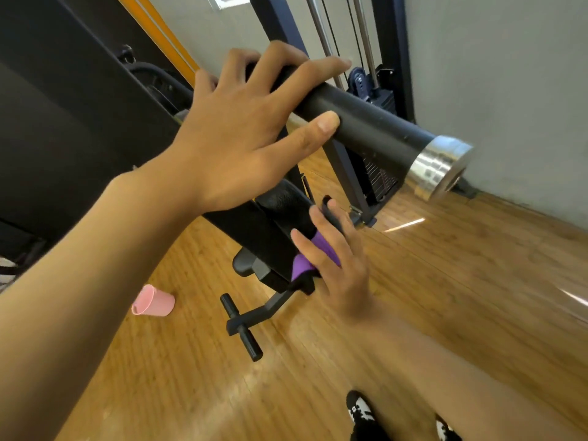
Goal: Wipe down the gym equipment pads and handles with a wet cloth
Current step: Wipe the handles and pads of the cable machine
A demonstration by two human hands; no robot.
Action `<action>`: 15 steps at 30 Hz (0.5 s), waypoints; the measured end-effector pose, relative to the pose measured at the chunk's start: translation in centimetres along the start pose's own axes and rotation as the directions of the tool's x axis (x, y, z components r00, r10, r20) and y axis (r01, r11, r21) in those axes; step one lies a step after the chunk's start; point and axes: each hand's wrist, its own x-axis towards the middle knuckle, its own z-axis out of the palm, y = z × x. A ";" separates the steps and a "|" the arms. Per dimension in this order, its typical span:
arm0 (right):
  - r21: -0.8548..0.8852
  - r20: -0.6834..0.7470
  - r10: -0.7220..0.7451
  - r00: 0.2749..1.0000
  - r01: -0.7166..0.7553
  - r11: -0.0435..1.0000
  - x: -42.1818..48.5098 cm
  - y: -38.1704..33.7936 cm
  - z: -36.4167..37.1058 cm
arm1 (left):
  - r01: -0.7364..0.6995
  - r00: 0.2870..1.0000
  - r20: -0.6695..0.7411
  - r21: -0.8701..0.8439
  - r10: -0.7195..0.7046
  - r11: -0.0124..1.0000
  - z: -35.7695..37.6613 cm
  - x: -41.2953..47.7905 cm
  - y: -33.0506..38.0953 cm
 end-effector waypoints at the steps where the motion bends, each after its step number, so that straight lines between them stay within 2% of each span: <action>1: 0.005 -0.047 -0.052 0.998 0.052 0.999 2.1 -0.5 0.0 | -0.002 1.000 0.002 0.005 0.002 1.000 0.1 -0.1 -0.1; 4: 0.009 0.015 -0.061 0.998 0.061 0.998 6.0 -1.6 -0.1 | 0.011 1.000 -0.004 0.032 -0.011 0.999 0.3 -0.3 -0.2; 8: -0.068 0.135 -0.096 0.986 0.106 0.992 2.7 -0.5 -1.0 | 0.025 0.999 0.026 0.076 -0.027 0.997 0.4 -1.3 -0.3; 11: -0.123 0.164 -0.057 0.985 0.078 0.989 2.4 0.0 -1.9 | 0.015 0.999 0.027 0.101 -0.018 0.995 0.5 -3.5 -0.8; 15: -0.178 0.191 0.013 0.982 0.021 0.984 3.1 -2.7 -3.2 | -0.058 0.997 0.052 0.159 0.050 0.986 2.1 -10.5 -1.8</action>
